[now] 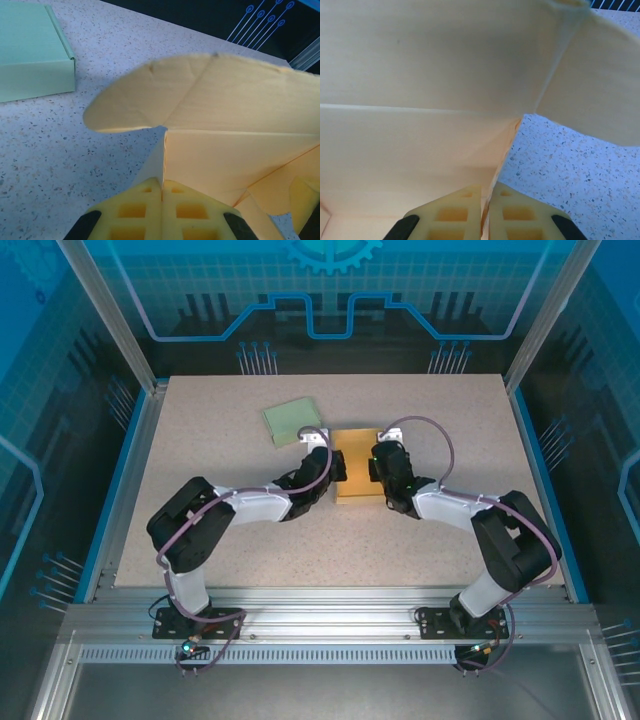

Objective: Fold the paper box

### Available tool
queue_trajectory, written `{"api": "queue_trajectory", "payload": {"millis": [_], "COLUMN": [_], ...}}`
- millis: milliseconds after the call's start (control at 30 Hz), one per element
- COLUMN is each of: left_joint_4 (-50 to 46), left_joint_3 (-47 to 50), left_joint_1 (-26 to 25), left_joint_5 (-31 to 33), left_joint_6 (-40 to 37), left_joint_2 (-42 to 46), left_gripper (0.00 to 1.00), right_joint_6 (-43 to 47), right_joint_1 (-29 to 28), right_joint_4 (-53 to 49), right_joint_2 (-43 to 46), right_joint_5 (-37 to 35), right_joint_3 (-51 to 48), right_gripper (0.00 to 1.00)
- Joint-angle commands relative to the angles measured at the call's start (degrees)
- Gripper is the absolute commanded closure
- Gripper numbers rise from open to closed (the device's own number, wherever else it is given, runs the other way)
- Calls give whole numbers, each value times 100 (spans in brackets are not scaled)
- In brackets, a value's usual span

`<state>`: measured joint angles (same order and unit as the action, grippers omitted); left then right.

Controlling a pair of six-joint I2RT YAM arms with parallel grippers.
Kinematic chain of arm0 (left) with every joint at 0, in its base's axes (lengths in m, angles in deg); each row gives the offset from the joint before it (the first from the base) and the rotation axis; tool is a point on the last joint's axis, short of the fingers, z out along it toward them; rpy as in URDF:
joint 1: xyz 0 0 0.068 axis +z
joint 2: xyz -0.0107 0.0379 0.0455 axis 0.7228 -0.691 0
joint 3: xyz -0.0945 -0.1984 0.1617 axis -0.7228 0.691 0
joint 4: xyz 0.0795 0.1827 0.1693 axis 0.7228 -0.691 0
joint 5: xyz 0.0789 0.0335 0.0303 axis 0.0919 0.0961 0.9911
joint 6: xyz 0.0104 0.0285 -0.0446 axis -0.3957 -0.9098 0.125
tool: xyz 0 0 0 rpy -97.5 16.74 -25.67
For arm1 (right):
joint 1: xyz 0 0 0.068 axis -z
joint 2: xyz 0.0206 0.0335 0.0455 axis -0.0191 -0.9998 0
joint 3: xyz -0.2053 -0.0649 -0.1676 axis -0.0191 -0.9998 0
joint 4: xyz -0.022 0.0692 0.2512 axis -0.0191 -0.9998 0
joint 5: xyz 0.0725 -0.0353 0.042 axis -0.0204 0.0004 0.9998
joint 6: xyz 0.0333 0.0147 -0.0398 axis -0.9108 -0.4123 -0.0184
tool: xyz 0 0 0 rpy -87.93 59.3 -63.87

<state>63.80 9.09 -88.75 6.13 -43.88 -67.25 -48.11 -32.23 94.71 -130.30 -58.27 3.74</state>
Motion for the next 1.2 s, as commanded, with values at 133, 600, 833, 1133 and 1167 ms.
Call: {"api": "queue_trajectory", "payload": {"millis": [133, 600, 833, 1133, 1167], "left_joint_4": [861, 2335, 2976, 3580, 3554], "left_joint_3": [125, 1288, 1865, 2060, 2058], "left_joint_1": [-507, -597, -589, -595, -598], "left_joint_5": [-1016, -1544, -2118, -2640, -2622], "left_joint_6": [251, -196, -283, 112, 80], "left_joint_2": [-116, 65, 102, -235, -228], "left_gripper": [100, 100, 100, 100, 100], "right_joint_6": [91, 88, 106, 139, 162], "right_joint_1": [-415, -463, -545, -765, -784], "right_joint_4": [648, 990, 1388, 1583, 1616], "right_joint_2": [293, 943, 1298, 1526, 1525], "right_joint_5": [1049, 1058, 1068, 914, 900], "right_joint_3": [-216, -1157, -1812, -2220, -2227], "right_gripper": [92, 92, 92, 93, 93]}}
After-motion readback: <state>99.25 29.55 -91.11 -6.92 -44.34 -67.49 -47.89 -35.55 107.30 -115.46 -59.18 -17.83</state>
